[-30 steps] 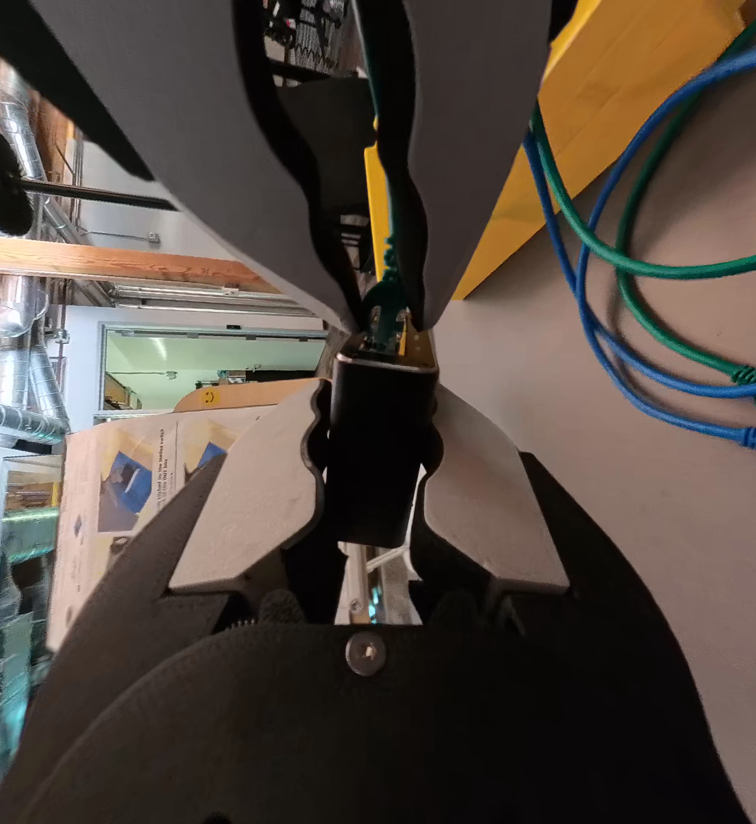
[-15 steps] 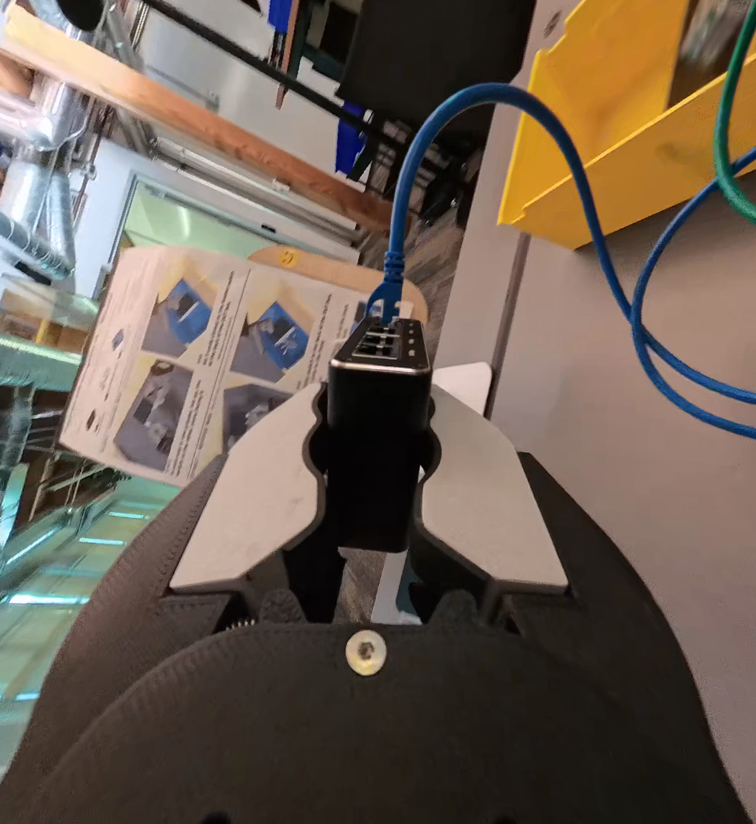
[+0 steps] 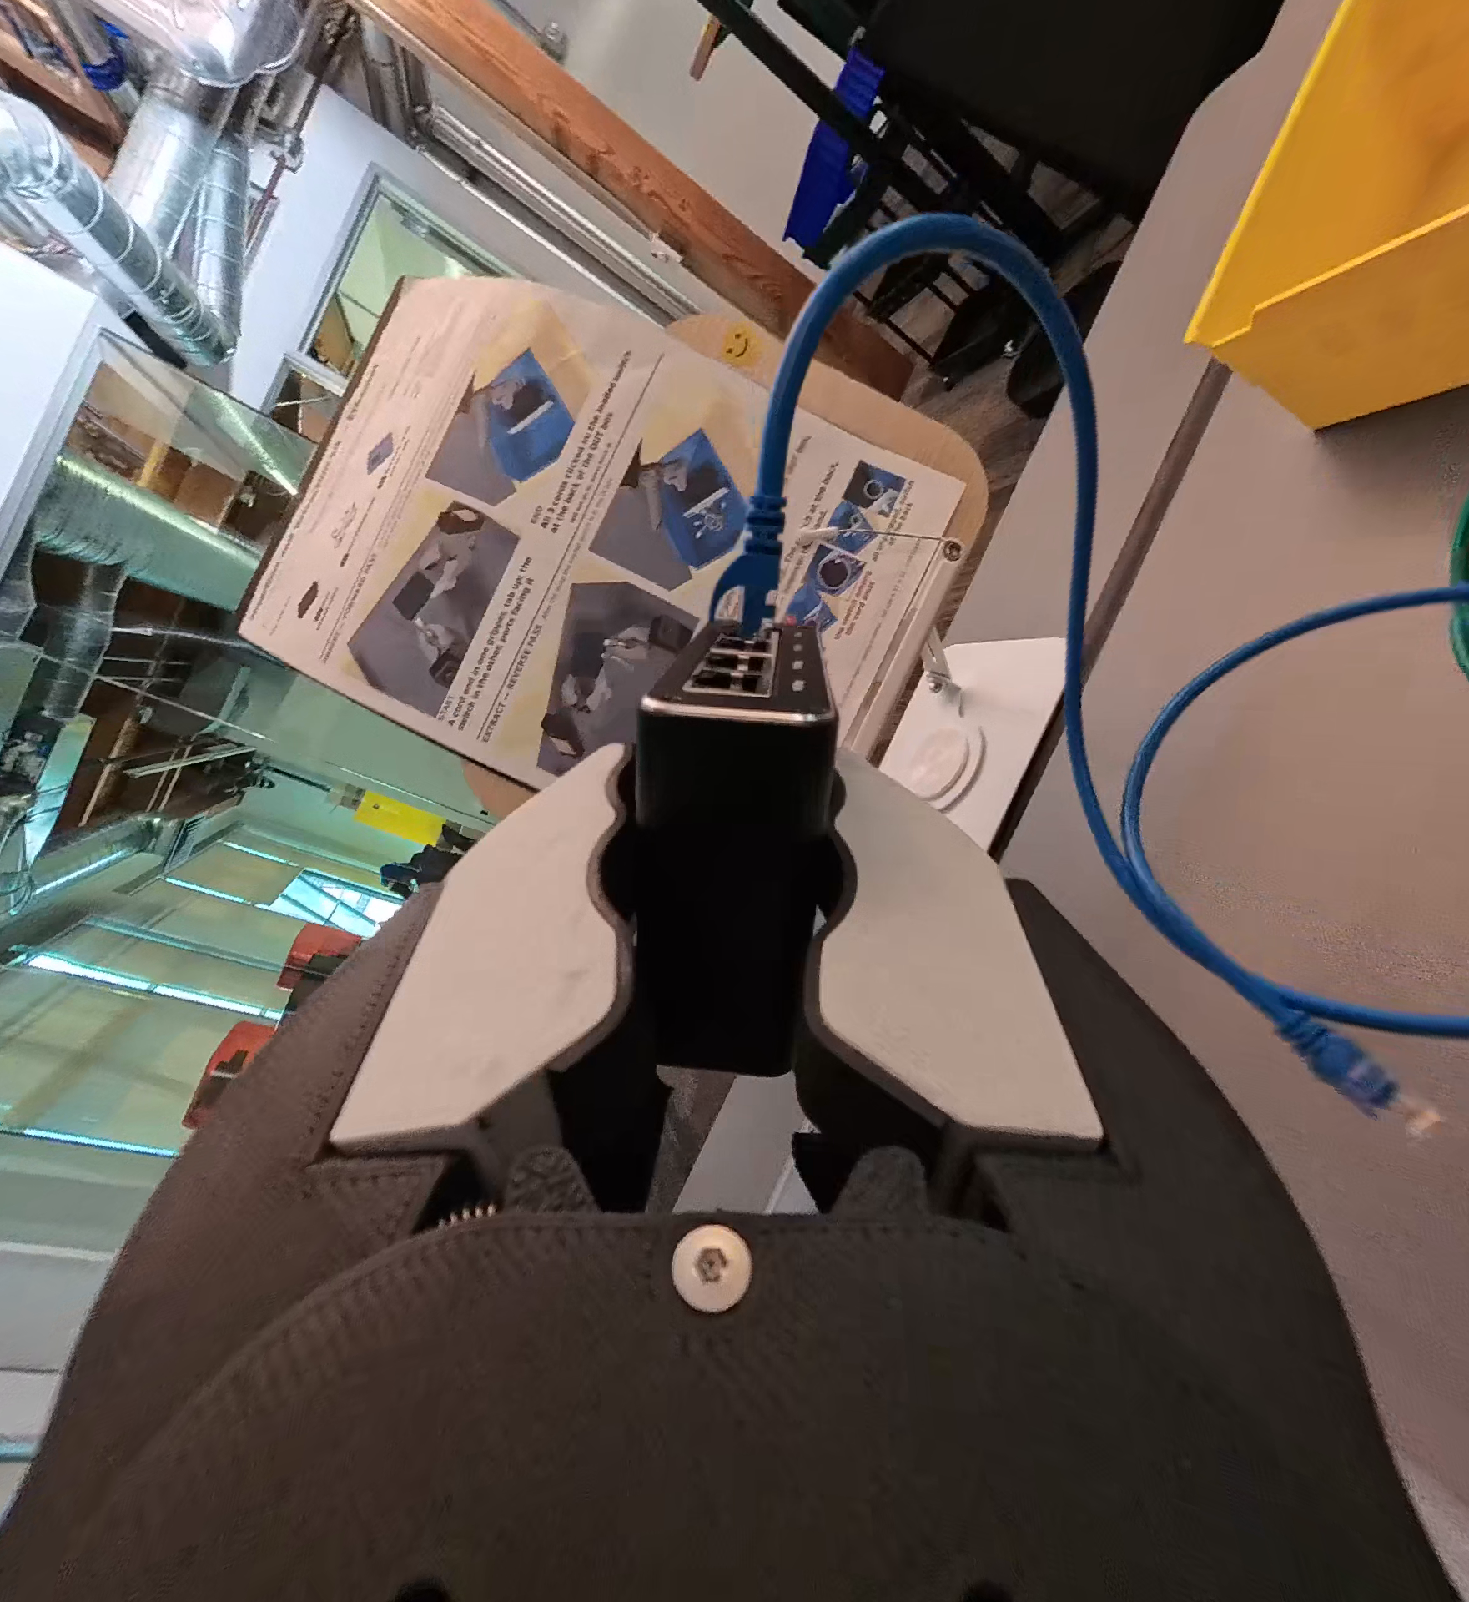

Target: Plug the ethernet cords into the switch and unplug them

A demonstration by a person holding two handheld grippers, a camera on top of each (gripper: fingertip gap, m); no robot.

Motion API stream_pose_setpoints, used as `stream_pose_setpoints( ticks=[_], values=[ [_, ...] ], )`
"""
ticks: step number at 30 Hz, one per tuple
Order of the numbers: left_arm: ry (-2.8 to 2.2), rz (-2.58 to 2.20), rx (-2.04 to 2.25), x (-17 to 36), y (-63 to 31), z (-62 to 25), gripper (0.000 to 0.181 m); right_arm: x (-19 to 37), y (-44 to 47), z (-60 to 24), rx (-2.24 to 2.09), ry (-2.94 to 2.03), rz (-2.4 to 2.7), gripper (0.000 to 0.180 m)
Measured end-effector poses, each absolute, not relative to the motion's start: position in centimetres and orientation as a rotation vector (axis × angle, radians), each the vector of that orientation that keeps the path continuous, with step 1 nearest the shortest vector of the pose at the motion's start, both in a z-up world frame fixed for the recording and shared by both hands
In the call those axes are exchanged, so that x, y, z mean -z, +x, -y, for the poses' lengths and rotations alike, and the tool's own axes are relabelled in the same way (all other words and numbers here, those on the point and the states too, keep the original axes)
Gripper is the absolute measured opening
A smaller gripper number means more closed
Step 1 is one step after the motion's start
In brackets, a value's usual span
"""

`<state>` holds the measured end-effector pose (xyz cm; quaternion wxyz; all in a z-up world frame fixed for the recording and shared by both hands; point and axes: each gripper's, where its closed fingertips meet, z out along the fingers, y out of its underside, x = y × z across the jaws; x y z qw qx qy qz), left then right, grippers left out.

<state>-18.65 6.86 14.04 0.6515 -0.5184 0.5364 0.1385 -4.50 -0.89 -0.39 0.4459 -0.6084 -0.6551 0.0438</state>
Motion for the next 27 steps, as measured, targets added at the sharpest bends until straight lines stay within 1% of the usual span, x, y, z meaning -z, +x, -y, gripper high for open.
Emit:
stream_pose_setpoints(
  ticks=[4,7,9,11,13,15,19,21,24,26,27],
  values=[
    [-1.184,-1.217,-0.290,-13.9,-18.7,-7.2,0.037,5.7,-4.7,1.5,-0.155,-1.724,1.737,0.014],
    [-1.204,-1.182,-0.288,-14.4,-20.2,-7.5,0.037,8.1,-5.7,1.5,-0.151,-1.825,1.667,0.017],
    [-1.224,-1.147,-0.295,-14.8,-21.7,-7.7,0.037,9.1,-6.1,1.6,-0.170,-1.886,1.568,0.024],
    [-1.230,-1.119,-0.280,-15.2,-22.8,-7.6,0.037,10.1,-5.6,1.3,-0.152,-1.992,1.434,0.044],
    [-1.226,-1.095,-0.280,-15.7,-23.5,-7.5,0.037,10.1,-5.5,1.7,-0.193,-2.024,1.305,0.054],
    [-1.224,-1.085,-0.286,-15.9,-24.0,-7.5,0.037,8.9,-6.2,2.8,-0.295,-1.983,1.199,0.066],
    [-1.228,-1.066,-0.284,-16.1,-24.7,-7.7,0.037,4.9,-6.6,4.4,-0.508,-1.856,0.908,0.074],
    [-1.229,-1.057,-0.280,-16.2,-25.0,-7.7,0.037,3.4,-6.3,4.9,-0.613,-1.777,0.791,0.074],
    [-1.227,-1.038,-0.267,-16.5,-25.7,-7.6,0.037,3.8,-4.6,4.5,-0.638,-1.791,0.651,0.075],
    [-1.228,-1.020,-0.258,-16.8,-26.3,-7.5,0.037,5.6,-2.5,3.2,-0.508,-1.908,0.506,0.070],
    [-1.226,-1.012,-0.254,-16.9,-26.6,-7.4,0.037,7.1,-2.0,2.9,-0.410,-1.977,0.512,0.070]
  ],
)
